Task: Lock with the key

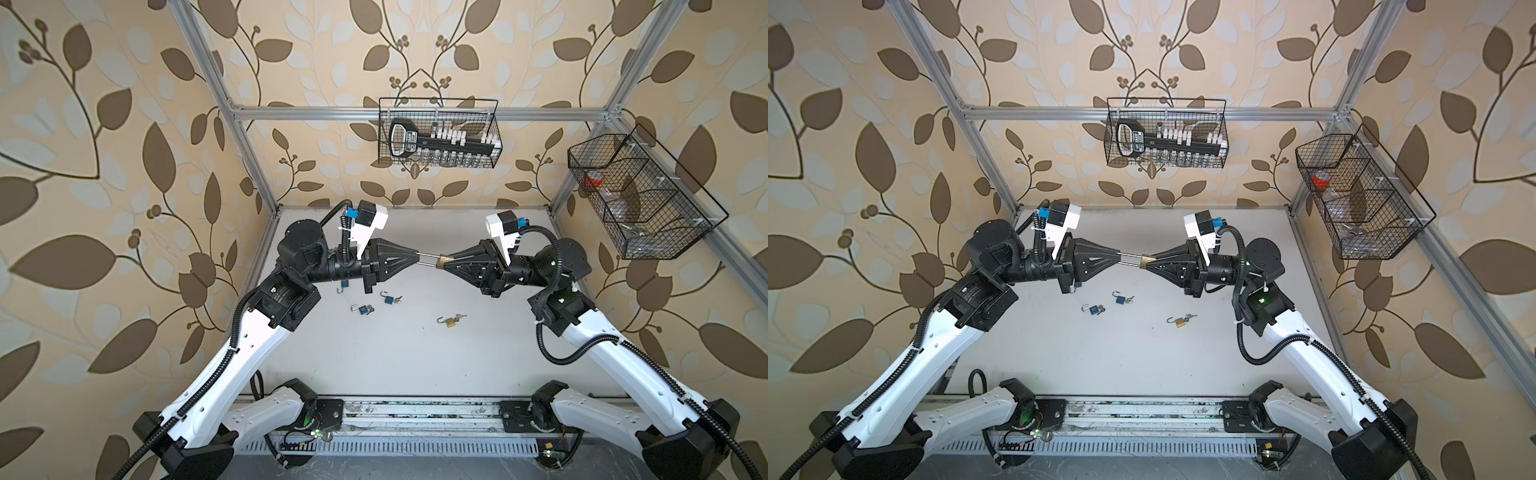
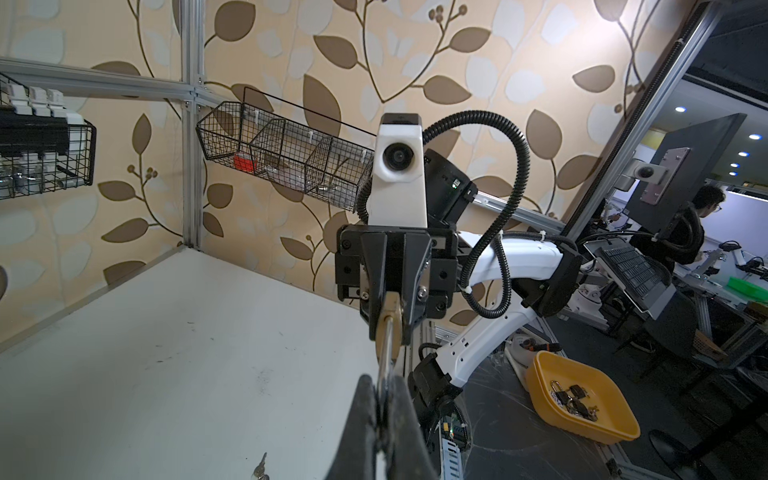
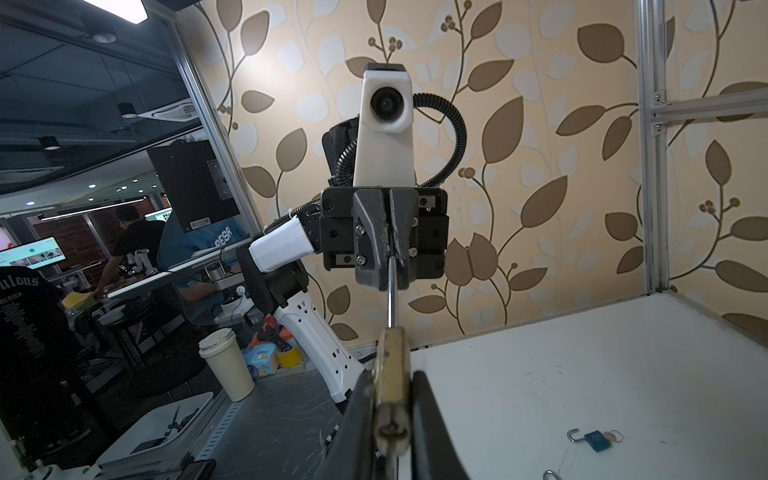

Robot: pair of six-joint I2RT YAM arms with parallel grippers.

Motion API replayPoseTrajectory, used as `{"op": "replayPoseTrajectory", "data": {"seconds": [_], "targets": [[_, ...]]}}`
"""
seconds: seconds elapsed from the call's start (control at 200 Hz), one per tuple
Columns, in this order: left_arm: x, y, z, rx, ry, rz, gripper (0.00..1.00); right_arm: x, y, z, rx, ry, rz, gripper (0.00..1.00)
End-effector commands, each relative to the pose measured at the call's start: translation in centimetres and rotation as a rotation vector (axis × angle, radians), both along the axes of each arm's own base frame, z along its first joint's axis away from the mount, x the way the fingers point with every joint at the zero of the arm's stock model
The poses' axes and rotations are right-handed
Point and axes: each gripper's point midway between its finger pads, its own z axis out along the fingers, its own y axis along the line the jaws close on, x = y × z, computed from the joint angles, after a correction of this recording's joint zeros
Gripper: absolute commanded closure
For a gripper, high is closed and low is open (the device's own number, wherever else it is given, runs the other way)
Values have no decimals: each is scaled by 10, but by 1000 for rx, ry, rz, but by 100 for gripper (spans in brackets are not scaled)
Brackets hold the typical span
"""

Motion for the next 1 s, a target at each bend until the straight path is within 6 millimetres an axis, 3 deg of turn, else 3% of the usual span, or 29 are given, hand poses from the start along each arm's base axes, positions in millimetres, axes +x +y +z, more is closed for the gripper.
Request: {"op": "replayPoseTrajectory", "data": {"seconds": [0.0,0.395,0.766,0.996], "targets": [[-12,2,16,-24,-75,-33,100,-8,-2,20,26,-57,14,100],[-13,-7,7,-18,-51,-90,100,2,8,20,19,-44,13,100],[-25,-43,-27,58,19,-194,100,6,19,21,29,-47,12,100],[-21,-43,-28,65,28,-151,100,5,17,25,41,-65,6,100]]}}
